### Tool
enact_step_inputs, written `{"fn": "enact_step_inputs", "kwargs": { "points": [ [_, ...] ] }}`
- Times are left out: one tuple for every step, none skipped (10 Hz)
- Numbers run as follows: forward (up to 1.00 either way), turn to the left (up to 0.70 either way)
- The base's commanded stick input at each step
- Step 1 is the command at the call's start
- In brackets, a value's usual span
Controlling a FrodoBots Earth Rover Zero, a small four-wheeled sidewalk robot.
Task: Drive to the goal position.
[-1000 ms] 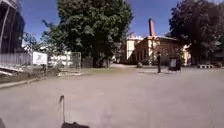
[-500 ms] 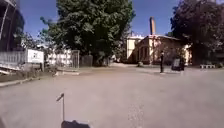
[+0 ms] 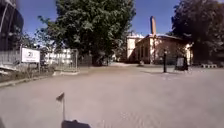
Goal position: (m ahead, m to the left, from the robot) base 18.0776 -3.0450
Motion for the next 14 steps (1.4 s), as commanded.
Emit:
{"fn": "enact_step_inputs", "kwargs": {
  "points": [
    [0.60,0.00],
    [0.60,0.00],
    [0.60,0.00],
    [0.60,0.00],
    [0.60,0.00],
    [0.60,0.00],
    [0.60,0.00],
    [0.60,0.00],
    [0.60,0.00],
    [0.60,0.00],
    [0.60,0.00],
    [0.60,0.00],
    [0.60,0.00],
    [0.60,0.00]
  ]
}}
